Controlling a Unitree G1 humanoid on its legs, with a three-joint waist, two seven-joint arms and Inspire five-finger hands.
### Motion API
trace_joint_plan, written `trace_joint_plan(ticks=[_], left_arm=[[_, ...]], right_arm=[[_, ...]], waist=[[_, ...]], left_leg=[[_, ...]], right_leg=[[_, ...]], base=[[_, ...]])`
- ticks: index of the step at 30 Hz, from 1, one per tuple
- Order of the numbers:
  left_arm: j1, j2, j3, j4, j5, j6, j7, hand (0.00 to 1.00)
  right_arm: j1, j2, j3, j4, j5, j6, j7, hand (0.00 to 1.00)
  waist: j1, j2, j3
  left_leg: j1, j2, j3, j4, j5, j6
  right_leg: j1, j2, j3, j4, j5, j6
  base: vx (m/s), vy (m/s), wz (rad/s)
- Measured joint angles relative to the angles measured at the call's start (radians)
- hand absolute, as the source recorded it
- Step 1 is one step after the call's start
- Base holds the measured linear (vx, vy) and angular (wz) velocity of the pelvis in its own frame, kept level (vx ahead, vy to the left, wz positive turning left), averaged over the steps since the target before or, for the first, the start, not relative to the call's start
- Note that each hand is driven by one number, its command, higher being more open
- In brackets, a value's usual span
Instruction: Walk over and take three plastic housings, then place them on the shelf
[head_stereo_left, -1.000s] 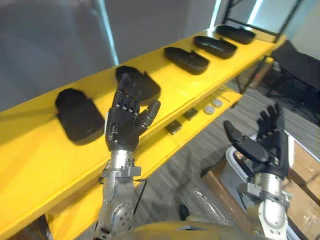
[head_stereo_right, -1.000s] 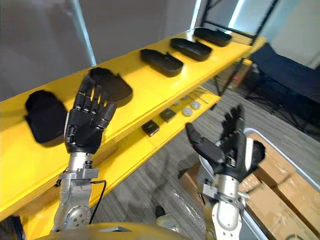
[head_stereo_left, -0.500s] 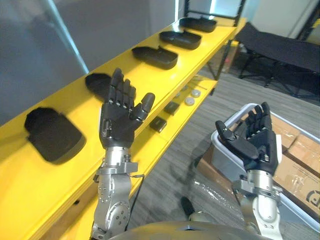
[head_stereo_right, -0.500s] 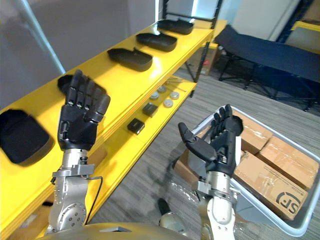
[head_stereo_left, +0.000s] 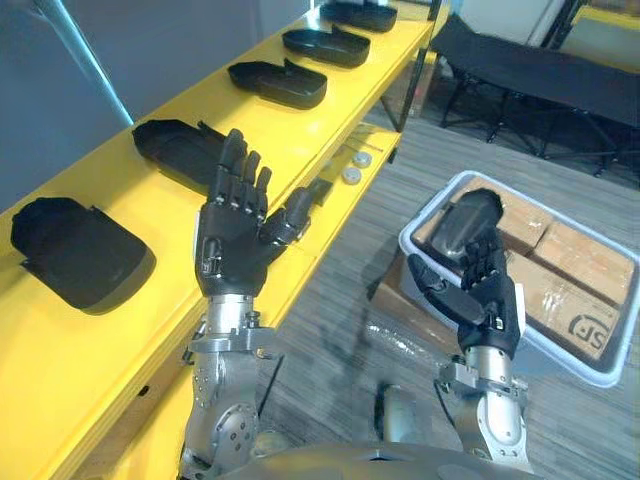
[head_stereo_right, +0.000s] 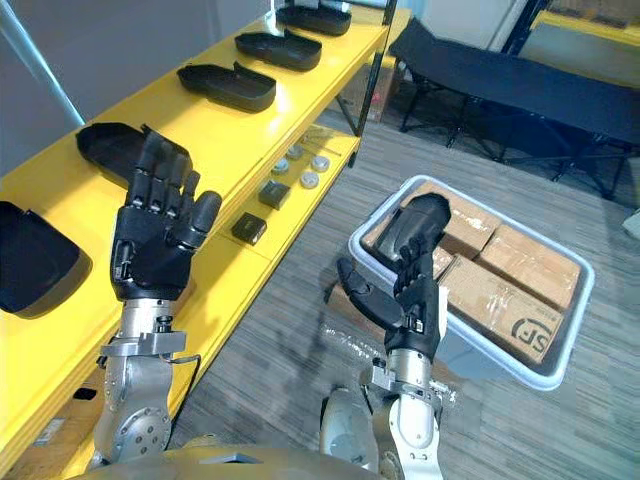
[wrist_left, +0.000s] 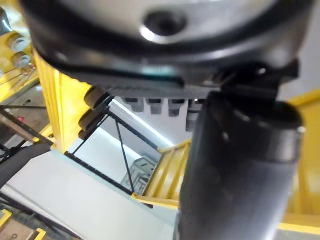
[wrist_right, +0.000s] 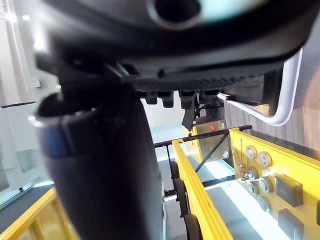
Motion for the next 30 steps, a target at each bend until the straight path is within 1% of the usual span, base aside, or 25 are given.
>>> trace_joint_plan(ticks=[1,2,3,4,5,6,7,8,9,10,11,12,13,14,15,17,19,20,21,22,23,24,25,27,30], left_arm=[[-0.004,0.005,0.025,0.023,-0.018,0.001,-0.001,1.0],[-0.005,0.001,0.038,0.033,-0.02,0.002,-0.002,1.0],[-0.003,0.017,0.061,0.055,-0.027,0.002,-0.013,1.0],[0.006,0.022,0.062,0.08,-0.058,0.001,-0.014,1.0],[0.013,0.025,0.066,0.103,-0.098,-0.006,-0.022,1.0],[0.013,0.028,0.067,0.115,-0.131,-0.012,-0.033,1.0],[0.012,0.022,0.067,0.136,-0.206,-0.028,-0.053,1.0],[0.009,0.006,0.063,0.15,-0.239,-0.04,-0.063,1.0],[0.009,-0.019,0.061,0.17,-0.301,-0.044,-0.069,1.0],[0.009,-0.028,0.057,0.178,-0.323,-0.044,-0.076,1.0],[0.009,-0.035,0.042,0.187,-0.36,-0.047,-0.095,1.0],[0.006,-0.034,0.039,0.187,-0.365,-0.047,-0.102,1.0],[-0.003,-0.035,0.037,0.188,-0.366,-0.047,-0.109,1.0],[-0.008,-0.035,0.038,0.187,-0.365,-0.047,-0.126,1.0],[-0.007,-0.035,0.04,0.187,-0.365,-0.047,-0.137,1.0],[0.015,-0.035,0.051,0.163,-0.365,-0.05,-0.151,1.0],[0.027,-0.036,0.072,0.142,-0.365,-0.052,-0.172,1.0],[0.031,-0.036,0.078,0.14,-0.365,-0.051,-0.183,1.0],[0.046,-0.036,0.083,0.138,-0.365,-0.048,-0.203,1.0],[0.061,-0.031,0.085,0.137,-0.363,-0.03,-0.214,1.0],[0.063,-0.027,0.082,0.137,-0.362,-0.022,-0.214,1.0],[0.061,-0.024,0.082,0.137,-0.347,-0.005,-0.218,1.0],[0.052,-0.018,0.081,0.138,-0.319,0.001,-0.223,1.0],[0.031,0.0,0.079,0.147,-0.262,0.013,-0.221,1.0],[-0.012,0.024,0.081,0.147,-0.247,0.014,-0.215,1.0]], right_arm=[[-0.033,-0.012,0.006,0.045,0.0,-0.001,-0.003,1.0],[-0.061,-0.019,0.005,0.07,-0.001,-0.001,-0.003,1.0],[-0.084,-0.006,0.003,0.119,-0.002,0.0,-0.005,1.0],[-0.069,-0.001,-0.008,0.148,-0.021,0.001,-0.008,1.0],[-0.054,-0.001,-0.019,0.167,-0.076,0.004,-0.017,1.0],[-0.047,-0.001,-0.027,0.169,-0.107,0.005,-0.018,1.0],[-0.051,-0.011,-0.047,0.166,-0.168,0.005,-0.016,1.0],[-0.066,-0.026,-0.059,0.165,-0.198,0.005,-0.017,1.0],[-0.084,-0.052,-0.08,0.165,-0.246,0.006,-0.019,1.0],[-0.087,-0.061,-0.086,0.165,-0.249,0.007,-0.017,1.0],[-0.086,-0.074,-0.106,0.159,-0.254,0.02,-0.009,1.0],[-0.087,-0.077,-0.116,0.157,-0.254,0.028,-0.007,1.0],[-0.085,-0.085,-0.138,0.154,-0.252,0.043,0.0,1.0],[-0.076,-0.089,-0.156,0.151,-0.231,0.046,0.009,1.0],[-0.069,-0.092,-0.166,0.149,-0.227,0.046,0.01,1.0],[-0.06,-0.108,-0.182,0.144,-0.224,0.046,0.009,1.0],[-0.061,-0.11,-0.174,0.146,-0.224,0.045,0.001,1.0],[-0.061,-0.11,-0.169,0.149,-0.224,0.045,-0.006,1.0],[-0.06,-0.109,-0.158,0.155,-0.223,0.045,-0.03,1.0],[-0.061,-0.096,-0.147,0.16,-0.22,0.045,-0.052,1.0],[-0.063,-0.091,-0.141,0.16,-0.211,0.045,-0.063,1.0],[-0.075,-0.085,-0.138,0.165,-0.178,0.045,-0.076,1.0],[-0.096,-0.079,-0.137,0.177,-0.147,0.043,-0.091,1.0],[-0.136,-0.067,-0.143,0.211,-0.146,0.041,-0.126,1.0],[-0.272,-0.066,-0.163,0.336,-0.147,0.046,-0.156,1.0]], waist=[[0.001,0.033,-0.006],[0.003,0.069,0.001],[-0.006,0.053,0.014],[-0.02,0.026,0.021],[-0.032,0.001,0.025],[-0.031,-0.012,0.023],[-0.03,-0.03,0.017],[-0.029,-0.008,0.031],[-0.04,0.025,0.05],[-0.049,0.027,0.051],[-0.061,0.026,0.051],[-0.062,0.025,0.052],[-0.075,0.022,0.055],[-0.081,0.018,0.06],[-0.08,0.021,0.058],[-0.067,0.048,0.042],[-0.044,0.068,0.035],[-0.042,0.069,0.035],[-0.038,0.071,0.035],[-0.026,0.065,0.035],[-0.027,0.064,0.035],[-0.027,0.049,0.039],[-0.026,0.031,0.05],[-0.025,0.018,0.057],[-0.02,0.015,0.07]], left_leg=[[-0.007,0.043,-0.041,-0.029,-0.002,0.0],[-0.002,0.083,-0.028,-0.051,-0.001,-0.032],[0.002,0.092,0.006,-0.061,0.027,-0.07],[0.003,0.088,0.004,-0.066,0.04,-0.084],[-0.001,0.094,-0.007,-0.063,0.052,-0.105],[-0.005,0.099,-0.008,-0.066,0.061,-0.114],[-0.02,0.113,-0.006,-0.068,0.077,-0.125],[-0.022,0.134,-0.006,-0.066,0.081,-0.128],[-0.031,0.164,-0.013,-0.066,0.115,-0.105],[-0.04,0.164,-0.024,-0.067,0.141,-0.072],[-0.059,0.162,-0.04,-0.057,0.218,-0.002],[-0.071,0.163,-0.04,-0.044,0.246,0.027],[-0.098,0.16,-0.048,-0.005,0.273,0.047],[-0.108,0.131,-0.059,0.008,0.24,0.023],[-0.108,0.108,-0.076,0.001,0.216,0.017],[-0.121,-0.016,-0.203,-0.084,0.15,-0.006],[-0.142,-0.077,-0.29,-0.148,0.144,0.003],[-0.147,-0.091,-0.301,-0.168,0.149,0.009],[-0.145,-0.108,-0.298,-0.208,0.178,0.027],[-0.131,-0.114,-0.286,-0.223,0.202,0.012],[-0.131,-0.118,-0.272,-0.228,0.204,0.015],[-0.145,-0.13,-0.261,-0.229,0.205,0.022],[-0.162,-0.143,-0.252,-0.23,0.209,0.031],[-0.184,-0.162,-0.25,-0.232,0.215,0.041],[-0.195,-0.181,-0.251,-0.231,0.214,0.048]], right_leg=[[-0.004,0.054,0.003,-0.077,0.079,0.066],[-0.016,0.081,0.002,-0.097,0.084,0.063],[-0.057,0.051,0.005,0.041,0.015,-0.02],[-0.054,-0.016,0.004,0.135,-0.032,-0.011],[-0.012,-0.056,-0.004,0.101,-0.078,0.054],[0.006,-0.06,-0.021,0.064,-0.114,0.097],[0.034,-0.054,-0.097,-0.005,-0.184,0.1],[0.038,-0.031,-0.119,-0.027,-0.192,0.083],[0.045,0.0,-0.142,-0.045,-0.187,0.058],[0.045,0.004,-0.144,-0.048,-0.19,0.05],[0.055,0.011,-0.146,-0.068,-0.193,0.026],[0.065,0.013,-0.148,-0.083,-0.191,0.017],[0.097,0.012,-0.156,-0.122,-0.183,0.001],[0.136,0.013,-0.162,-0.172,-0.162,-0.009],[0.155,0.014,-0.161,-0.196,-0.153,-0.011],[0.191,0.042,-0.129,-0.295,-0.113,-0.001],[0.195,0.074,-0.097,-0.362,-0.073,0.005],[0.196,0.081,-0.088,-0.375,-0.063,0.006],[0.196,0.093,-0.069,-0.392,-0.052,0.012],[0.197,0.096,-0.048,-0.408,-0.039,0.02],[0.2,0.091,-0.047,-0.423,-0.031,0.026],[0.19,0.08,-0.04,-0.447,-0.011,0.038],[0.181,0.067,-0.036,-0.47,0.014,0.04],[0.171,0.048,-0.041,-0.499,0.044,0.042],[0.171,0.031,-0.062,-0.517,0.067,0.05]], base=[[-0.03,-0.172,-0.92],[-0.01,-0.176,-0.95],[0.03,-0.206,-0.58],[0.04,-0.271,-0.28],[0.08,-0.35,-0.01],[0.11,-0.346,-0.1],[0.11,-0.4,-0.28],[0.05,-0.371,-0.29],[0.02,-0.344,-0.13],[0.0,-0.312,0.05],[0.03,-0.255,0.09],[0.06,-0.364,0.16],[0.06,-0.305,0.16],[0.05,-0.244,0.15],[0.05,-0.139,-0.05],[0.04,-0.082,-0.47],[0.01,0.003,-0.71],[0.01,0.047,-0.69],[0.02,0.085,-0.67],[0.03,0.096,-0.61],[0.02,0.127,-0.46],[0.01,0.144,-0.22],[-0.01,0.185,-0.18],[-0.01,0.162,-0.02],[-0.01,0.083,0.04]])
